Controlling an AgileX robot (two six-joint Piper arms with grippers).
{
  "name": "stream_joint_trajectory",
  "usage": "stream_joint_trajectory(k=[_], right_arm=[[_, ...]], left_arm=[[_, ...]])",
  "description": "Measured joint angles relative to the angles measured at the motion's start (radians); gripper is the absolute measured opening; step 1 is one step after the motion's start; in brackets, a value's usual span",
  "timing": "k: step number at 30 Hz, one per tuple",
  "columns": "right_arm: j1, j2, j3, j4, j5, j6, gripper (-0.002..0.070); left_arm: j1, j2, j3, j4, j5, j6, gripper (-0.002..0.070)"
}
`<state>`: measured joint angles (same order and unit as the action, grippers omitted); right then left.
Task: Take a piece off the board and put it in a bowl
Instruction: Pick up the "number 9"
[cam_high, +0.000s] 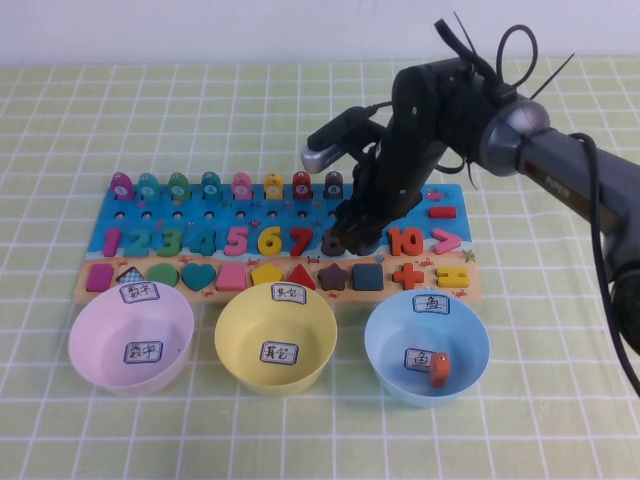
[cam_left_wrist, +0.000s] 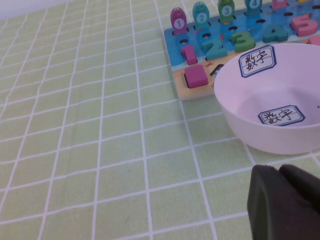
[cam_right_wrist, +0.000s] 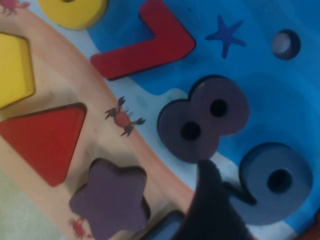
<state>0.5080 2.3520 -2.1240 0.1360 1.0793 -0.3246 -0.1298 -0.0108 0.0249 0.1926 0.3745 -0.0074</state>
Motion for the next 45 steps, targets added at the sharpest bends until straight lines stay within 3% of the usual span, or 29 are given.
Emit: stream_joint_trajectory(k=[24, 33, 45], right_arm=[[0.000, 0.025, -0.005, -0.038, -0.035, 0.075, 0.0404], [0.000, 0.025, -0.010, -0.034, -0.037, 0.099, 0.0233], [0.000, 0.037, -0.065, -0.046, 0.028, 0.105, 0.0232]], left_arm=[[0.000, 0.000, 0.000, 0.000, 0.000, 0.000, -0.0005], [0.000, 0.000, 0.000, 0.000, 0.000, 0.000, -0.0005], [0.000, 0.000, 0.000, 0.000, 0.000, 0.000, -0.0005]])
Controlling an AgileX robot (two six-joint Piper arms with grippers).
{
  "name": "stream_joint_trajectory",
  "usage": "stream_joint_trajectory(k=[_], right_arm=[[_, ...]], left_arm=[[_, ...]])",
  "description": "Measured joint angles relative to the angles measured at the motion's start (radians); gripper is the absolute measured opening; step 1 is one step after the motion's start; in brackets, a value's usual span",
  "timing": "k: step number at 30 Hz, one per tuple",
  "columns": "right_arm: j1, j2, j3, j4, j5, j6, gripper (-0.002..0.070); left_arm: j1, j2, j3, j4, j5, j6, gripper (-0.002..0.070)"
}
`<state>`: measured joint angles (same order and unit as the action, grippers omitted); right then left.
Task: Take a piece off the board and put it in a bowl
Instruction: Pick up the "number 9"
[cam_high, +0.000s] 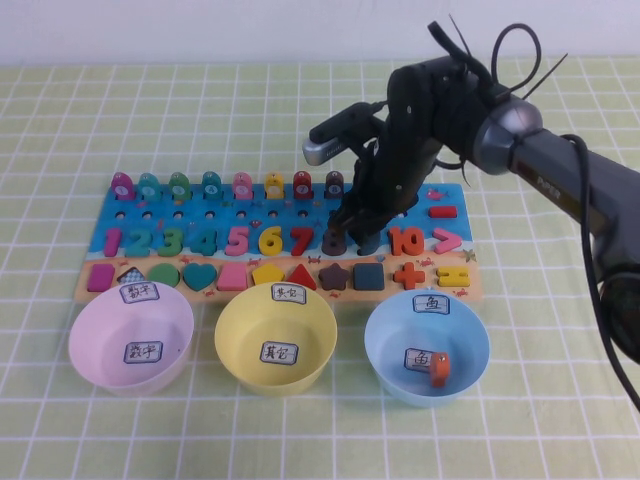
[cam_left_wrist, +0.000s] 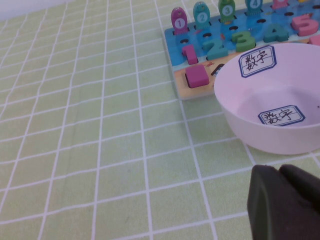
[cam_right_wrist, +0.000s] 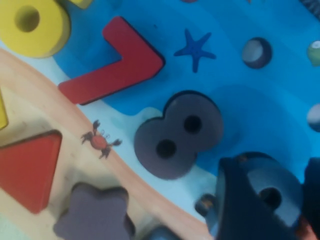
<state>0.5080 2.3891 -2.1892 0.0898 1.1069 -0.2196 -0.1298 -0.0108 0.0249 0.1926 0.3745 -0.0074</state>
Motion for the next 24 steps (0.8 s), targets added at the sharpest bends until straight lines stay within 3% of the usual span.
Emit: stream_joint_trajectory(k=[8, 24], right_arm=[[0.000, 0.000, -0.091, -0.015, 0.111, 0.002, 0.0232], [0.000, -0.076, -0.133, -0.009, 0.131, 0.002, 0.0231]], left_arm=[[0.000, 0.000, 0.000, 0.000, 0.000, 0.000, -0.0005], [0.000, 0.000, 0.000, 0.000, 0.000, 0.000, -0.0005]])
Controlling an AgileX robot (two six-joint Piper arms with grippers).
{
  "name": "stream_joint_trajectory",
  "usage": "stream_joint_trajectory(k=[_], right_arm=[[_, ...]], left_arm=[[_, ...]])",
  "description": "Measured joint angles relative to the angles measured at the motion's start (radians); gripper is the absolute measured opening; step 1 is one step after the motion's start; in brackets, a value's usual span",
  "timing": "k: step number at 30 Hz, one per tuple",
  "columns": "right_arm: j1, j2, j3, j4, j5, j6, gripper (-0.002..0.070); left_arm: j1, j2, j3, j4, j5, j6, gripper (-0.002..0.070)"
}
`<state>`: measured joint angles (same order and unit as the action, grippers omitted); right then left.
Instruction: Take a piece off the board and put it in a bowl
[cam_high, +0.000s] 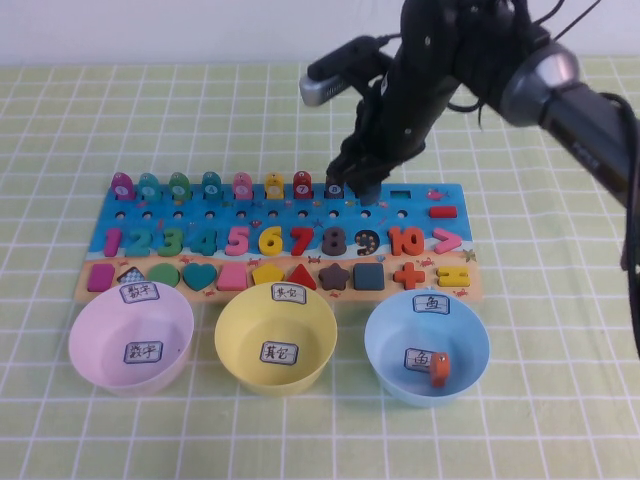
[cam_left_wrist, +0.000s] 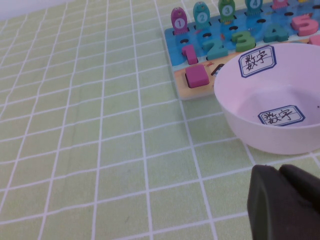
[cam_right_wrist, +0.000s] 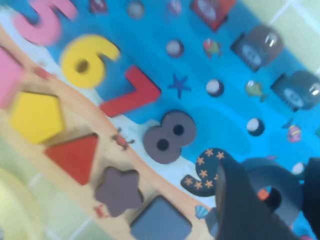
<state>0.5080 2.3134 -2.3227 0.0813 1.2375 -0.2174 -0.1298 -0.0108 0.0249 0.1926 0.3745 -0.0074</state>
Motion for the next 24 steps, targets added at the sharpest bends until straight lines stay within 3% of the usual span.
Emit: stream_joint_trajectory(k=[6, 17, 24], right_arm=[[0.000, -0.130, 0.067, 0.026, 0.002, 0.000, 0.0231], [0.000, -0.457, 0.626, 0.027, 0.002, 0.000, 0.0231], [0.000, -0.502, 0.747, 0.031, 0.002, 0.000, 0.0231]], left_arm=[[0.000, 0.000, 0.000, 0.000, 0.000, 0.000, -0.0005], [0.000, 0.000, 0.000, 0.000, 0.000, 0.000, -0.0005], [0.000, 0.000, 0.000, 0.000, 0.000, 0.000, -0.0005]])
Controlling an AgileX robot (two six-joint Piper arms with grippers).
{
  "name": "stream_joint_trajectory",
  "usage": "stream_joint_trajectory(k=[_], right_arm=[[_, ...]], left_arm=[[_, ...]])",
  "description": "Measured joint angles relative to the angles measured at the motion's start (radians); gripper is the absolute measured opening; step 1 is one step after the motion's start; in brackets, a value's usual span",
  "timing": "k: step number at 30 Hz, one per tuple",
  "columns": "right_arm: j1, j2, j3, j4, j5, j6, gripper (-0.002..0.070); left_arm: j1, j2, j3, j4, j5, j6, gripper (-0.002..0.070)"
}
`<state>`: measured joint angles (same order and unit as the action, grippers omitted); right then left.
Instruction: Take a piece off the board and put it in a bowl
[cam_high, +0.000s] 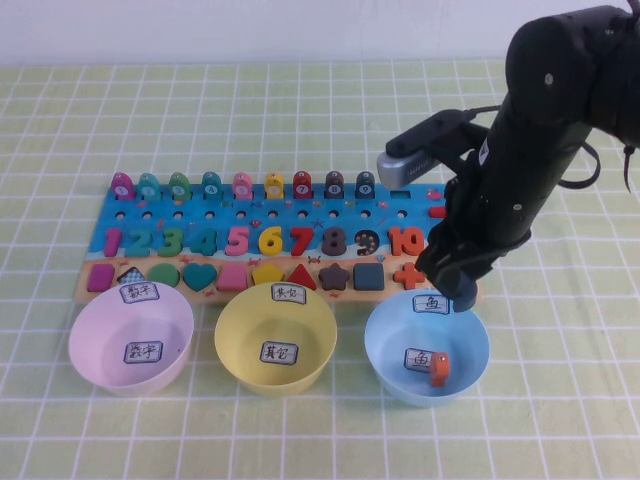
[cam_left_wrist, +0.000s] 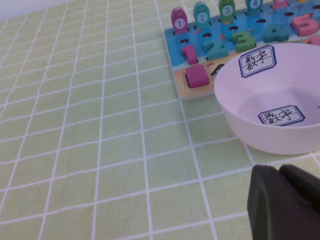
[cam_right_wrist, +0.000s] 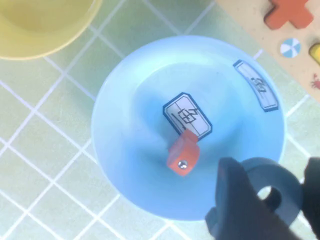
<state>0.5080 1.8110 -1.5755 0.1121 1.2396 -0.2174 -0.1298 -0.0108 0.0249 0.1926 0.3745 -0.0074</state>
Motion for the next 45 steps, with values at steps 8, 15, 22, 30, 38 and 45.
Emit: stream_joint_trajectory(k=[8, 15, 22, 30, 38, 45], right_arm=[[0.000, 0.032, 0.003, 0.081, -0.006, -0.014, 0.0231], [0.023, 0.055, 0.004, 0.150, -0.011, -0.054, 0.0231], [0.148, 0.058, 0.004, 0.183, -0.119, -0.149, 0.0231], [0.241, 0.173, -0.199, 0.188, -0.191, -0.173, 0.0231], [0.309, 0.448, -0.604, 0.191, -0.171, -0.175, 0.0231], [0.329, 0.600, -0.761, 0.292, -0.151, -0.215, 0.0231]], left_arm=[[0.000, 0.000, 0.000, 0.000, 0.000, 0.000, -0.0005], [0.000, 0.000, 0.000, 0.000, 0.000, 0.000, -0.0005], [0.000, 0.000, 0.000, 0.000, 0.000, 0.000, -0.0005], [0.000, 0.000, 0.000, 0.000, 0.000, 0.000, -0.0005], [0.000, 0.000, 0.000, 0.000, 0.000, 0.000, -0.0005], [0.000, 0.000, 0.000, 0.000, 0.000, 0.000, -0.0005]])
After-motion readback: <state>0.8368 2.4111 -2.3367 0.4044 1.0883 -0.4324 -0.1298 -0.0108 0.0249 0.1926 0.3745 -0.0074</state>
